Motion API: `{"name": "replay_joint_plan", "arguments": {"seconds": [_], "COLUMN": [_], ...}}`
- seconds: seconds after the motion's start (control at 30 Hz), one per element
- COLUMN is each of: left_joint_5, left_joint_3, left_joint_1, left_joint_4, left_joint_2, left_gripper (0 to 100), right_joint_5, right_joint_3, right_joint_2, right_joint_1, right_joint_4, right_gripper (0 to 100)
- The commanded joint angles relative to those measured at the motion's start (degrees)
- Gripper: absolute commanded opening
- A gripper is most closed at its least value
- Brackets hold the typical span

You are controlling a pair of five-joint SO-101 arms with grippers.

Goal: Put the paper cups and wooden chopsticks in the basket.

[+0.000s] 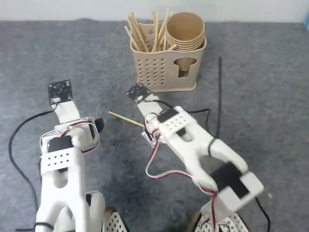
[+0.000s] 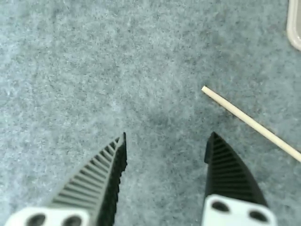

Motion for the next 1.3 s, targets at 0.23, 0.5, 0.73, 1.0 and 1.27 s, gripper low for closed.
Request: {"name": "replay_joint_plan", "arguments": {"seconds": [0.23,0.5,0.73,1.0,1.27], "left_joint_5": [0.35,0.35,0.35,0.35,0.35], "left_joint_3": [-1.8,-1.8,-1.8,-1.8,-1.8], "left_joint_1": [-0.26,-0.26,-0.26,-0.26,-0.26], "left_joint_4": [-1.23,-1.23,-1.23,-1.32,-1.32], "left_joint_2": [0.0,0.0,0.0,0.0,0.0], "left_gripper": [26,26,26,26,26], "right_joint_5": [1.49,1.14,1.41,1.14,0.88], "right_joint_3": [-14.51,-14.51,-14.68,-14.68,-14.33], "right_joint_2": [9.27,1.1,-8.04,-28.7,-38.64], "right_joint_1": [0.4,0.13,0.13,0.13,0.57], "right_joint_4": [4.7,7.69,13.76,13.85,-1.27], "right_gripper": [9.7,0.7,0.9,0.9,0.9]}}
